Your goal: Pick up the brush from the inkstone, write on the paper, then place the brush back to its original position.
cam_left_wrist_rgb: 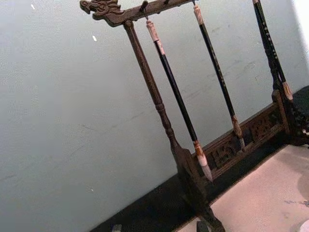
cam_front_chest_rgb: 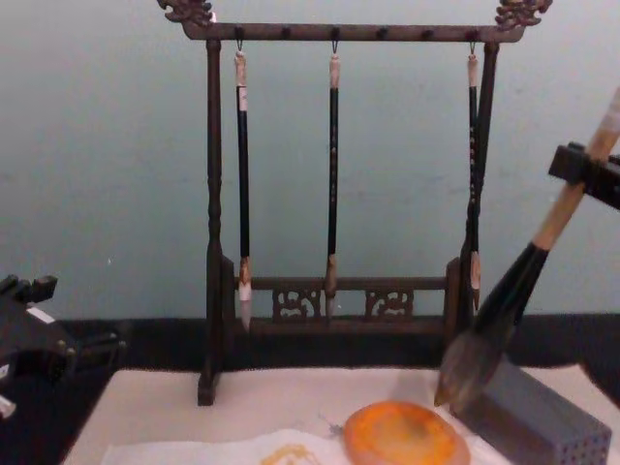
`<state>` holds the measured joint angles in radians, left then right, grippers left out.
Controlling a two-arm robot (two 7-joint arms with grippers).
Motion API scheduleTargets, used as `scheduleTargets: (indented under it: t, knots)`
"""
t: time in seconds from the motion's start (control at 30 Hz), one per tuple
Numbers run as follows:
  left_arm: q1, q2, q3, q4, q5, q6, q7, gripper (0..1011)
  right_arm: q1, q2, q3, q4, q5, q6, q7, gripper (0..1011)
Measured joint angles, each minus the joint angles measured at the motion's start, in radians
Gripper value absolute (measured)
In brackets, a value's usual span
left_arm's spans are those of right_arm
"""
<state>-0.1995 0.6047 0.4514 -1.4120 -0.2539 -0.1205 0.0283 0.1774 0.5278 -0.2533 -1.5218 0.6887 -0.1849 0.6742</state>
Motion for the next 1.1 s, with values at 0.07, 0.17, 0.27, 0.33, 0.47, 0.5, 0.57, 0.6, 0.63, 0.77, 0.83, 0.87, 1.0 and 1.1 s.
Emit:
scheduleTargets:
  t: [0.07,0.17,0.27,0.33,0.47,0.5,0.57,0.6,0.63,0.77,0.83,0.87,1.0,1.1]
  knots:
    - [0.000,0.000,0.000,0.000,0.000,0.000,0.000,1001,0.011,-0.010,0.001,0.016,0.025,0.018,-0.003,163]
    - [0.000,0.000,0.000,0.000,0.000,0.000,0.000,1001,0.037,-0.028,0.001,0.054,0.070,0.050,-0.012,163]
    - [0.000,0.000,0.000,0.000,0.000,0.000,0.000,1001,0.065,-0.045,0.001,0.095,0.115,0.088,-0.018,163]
    - [0.000,0.000,0.000,0.000,0.000,0.000,0.000,1001,0.080,-0.053,0.000,0.118,0.142,0.115,-0.022,163]
    - [0.000,0.000,0.000,0.000,0.000,0.000,0.000,1001,0.125,-0.076,-0.001,0.188,0.216,0.195,-0.036,163]
    - [0.000,0.000,0.000,0.000,0.000,0.000,0.000,1001,0.132,-0.080,-0.001,0.201,0.228,0.208,-0.037,163]
    - [0.000,0.000,0.000,0.000,0.000,0.000,0.000,1001,0.153,-0.089,-0.003,0.235,0.257,0.239,-0.038,163]
    - [0.000,0.000,0.000,0.000,0.000,0.000,0.000,1001,0.160,-0.091,-0.004,0.247,0.266,0.249,-0.038,163]
    - [0.000,0.000,0.000,0.000,0.000,0.000,0.000,1001,0.172,-0.096,-0.007,0.267,0.281,0.265,-0.038,163]
    - [0.000,0.000,0.000,0.000,0.000,0.000,0.000,1001,0.200,-0.107,-0.016,0.314,0.310,0.294,-0.037,163]
    - [0.000,0.000,0.000,0.000,0.000,0.000,0.000,1001,0.215,-0.112,-0.022,0.342,0.322,0.307,-0.039,163]
    - [0.000,0.000,0.000,0.000,0.000,0.000,0.000,1001,0.220,-0.113,-0.024,0.350,0.326,0.312,-0.039,163]
    - [0.000,0.000,0.000,0.000,0.000,0.000,0.000,1001,0.243,-0.121,-0.033,0.392,0.348,0.334,-0.041,163]
    - [0.000,0.000,0.000,0.000,0.000,0.000,0.000,1001,0.258,-0.127,-0.038,0.420,0.368,0.353,-0.042,163]
